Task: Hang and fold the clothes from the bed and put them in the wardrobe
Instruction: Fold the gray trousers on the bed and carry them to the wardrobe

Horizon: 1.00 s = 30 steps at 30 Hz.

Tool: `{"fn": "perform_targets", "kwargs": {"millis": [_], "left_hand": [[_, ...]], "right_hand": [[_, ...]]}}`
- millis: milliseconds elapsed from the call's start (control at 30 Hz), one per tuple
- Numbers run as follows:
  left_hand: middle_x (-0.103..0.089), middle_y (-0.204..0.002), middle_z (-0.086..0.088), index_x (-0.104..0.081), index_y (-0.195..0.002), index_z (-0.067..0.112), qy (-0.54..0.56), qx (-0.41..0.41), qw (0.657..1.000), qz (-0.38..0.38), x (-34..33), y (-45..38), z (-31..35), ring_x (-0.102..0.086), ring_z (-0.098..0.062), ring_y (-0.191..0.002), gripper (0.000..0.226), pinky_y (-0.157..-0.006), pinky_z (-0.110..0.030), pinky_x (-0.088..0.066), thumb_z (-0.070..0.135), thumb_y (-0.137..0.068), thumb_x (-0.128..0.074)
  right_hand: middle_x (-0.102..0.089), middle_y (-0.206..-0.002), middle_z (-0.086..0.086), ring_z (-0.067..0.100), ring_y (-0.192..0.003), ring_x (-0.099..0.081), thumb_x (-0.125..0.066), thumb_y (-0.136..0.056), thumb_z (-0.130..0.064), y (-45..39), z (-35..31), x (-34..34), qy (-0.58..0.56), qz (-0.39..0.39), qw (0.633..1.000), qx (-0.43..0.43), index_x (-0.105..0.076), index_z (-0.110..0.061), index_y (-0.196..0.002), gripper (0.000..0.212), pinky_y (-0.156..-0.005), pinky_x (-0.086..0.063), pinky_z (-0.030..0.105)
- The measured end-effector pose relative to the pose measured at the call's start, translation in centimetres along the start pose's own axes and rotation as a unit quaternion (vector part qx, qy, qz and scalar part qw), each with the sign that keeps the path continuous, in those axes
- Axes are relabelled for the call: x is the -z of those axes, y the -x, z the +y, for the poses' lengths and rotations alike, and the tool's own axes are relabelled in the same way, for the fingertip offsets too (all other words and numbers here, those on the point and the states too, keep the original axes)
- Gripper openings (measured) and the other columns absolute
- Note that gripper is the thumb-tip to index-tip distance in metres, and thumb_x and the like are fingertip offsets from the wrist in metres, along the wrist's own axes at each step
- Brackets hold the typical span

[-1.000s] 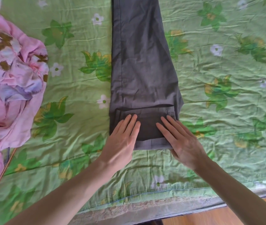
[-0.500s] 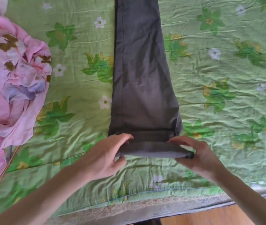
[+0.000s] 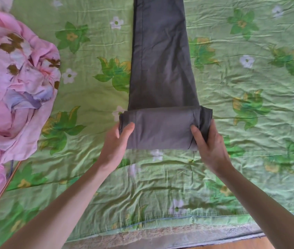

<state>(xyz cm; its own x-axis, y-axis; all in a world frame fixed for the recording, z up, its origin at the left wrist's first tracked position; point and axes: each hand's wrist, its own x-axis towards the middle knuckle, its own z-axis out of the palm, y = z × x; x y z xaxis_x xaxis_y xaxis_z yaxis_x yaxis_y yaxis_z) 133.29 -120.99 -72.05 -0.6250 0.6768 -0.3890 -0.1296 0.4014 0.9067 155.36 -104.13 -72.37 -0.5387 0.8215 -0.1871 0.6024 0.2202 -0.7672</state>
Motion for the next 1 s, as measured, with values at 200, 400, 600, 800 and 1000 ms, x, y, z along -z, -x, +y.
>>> {"fn": "perform_targets", "kwargs": {"millis": [200, 400, 600, 800, 1000], "left_hand": [[-0.071, -0.101, -0.004, -0.062, -0.118, 0.015, -0.048, -0.036, 0.997, 0.043, -0.8, -1.4, -1.1, -0.067, -0.008, -0.090, 0.014, -0.082, -0.026, -0.054, 0.023, -0.107, -0.062], [-0.058, -0.129, -0.007, -0.045, -0.149, 0.011, -0.288, -0.203, 0.914, 0.201, -2.2, -1.2, -1.0, -0.058, -0.020, -0.118, 0.056, -0.102, -0.031, -0.050, 0.025, -0.101, -0.070], [-0.029, -0.172, -0.010, -0.035, -0.164, 0.013, -0.487, -0.314, 0.815, 0.005, -3.3, -1.2, -2.4, -0.021, -0.027, -0.161, 0.055, -0.130, -0.052, -0.020, 0.036, -0.114, -0.038], [-0.002, -0.178, -0.011, -0.011, -0.170, 0.023, -0.532, -0.298, 0.789, -0.075, -2.6, -2.9, -3.8, -0.002, -0.029, -0.164, 0.086, -0.132, -0.052, -0.013, 0.065, -0.102, -0.044], [-0.004, -0.174, -0.024, -0.005, -0.168, 0.004, -0.606, -0.244, 0.750, -0.099, -3.4, -2.9, -2.9, -0.008, -0.041, -0.162, 0.134, -0.130, -0.056, -0.017, 0.049, -0.071, -0.085]], "right_hand": [[-0.046, -0.060, -0.007, 0.013, -0.049, -0.048, -0.049, -0.099, -0.059, -2.1, 0.0, -1.7, 0.071, 0.091, 0.993, 0.008, -0.047, -0.013, -0.094, 0.047, -0.045, -0.030, 0.026], [-0.050, -0.146, 0.017, 0.031, -0.131, -0.049, -0.057, -0.106, -0.037, -3.0, 0.6, -2.1, 0.176, 0.160, 0.965, 0.112, -0.037, -0.005, -0.157, 0.063, -0.108, -0.039, 0.037], [-0.021, -0.172, 0.012, 0.027, -0.161, -0.016, -0.034, -0.111, -0.050, -2.2, 2.3, -2.1, 0.309, -0.022, 0.902, 0.302, -0.024, -0.007, -0.164, 0.069, -0.129, -0.021, 0.051], [-0.006, -0.175, 0.008, 0.020, -0.162, -0.006, -0.047, -0.096, -0.074, -3.0, 3.5, -2.5, 0.303, -0.081, 0.916, 0.250, -0.011, -0.008, -0.167, 0.103, -0.132, -0.011, 0.039], [0.004, -0.176, 0.006, 0.022, -0.162, 0.000, -0.065, -0.082, -0.075, -3.8, 3.6, -1.6, 0.312, -0.127, 0.907, 0.253, -0.002, -0.014, -0.168, 0.123, -0.131, -0.012, 0.045]]}}
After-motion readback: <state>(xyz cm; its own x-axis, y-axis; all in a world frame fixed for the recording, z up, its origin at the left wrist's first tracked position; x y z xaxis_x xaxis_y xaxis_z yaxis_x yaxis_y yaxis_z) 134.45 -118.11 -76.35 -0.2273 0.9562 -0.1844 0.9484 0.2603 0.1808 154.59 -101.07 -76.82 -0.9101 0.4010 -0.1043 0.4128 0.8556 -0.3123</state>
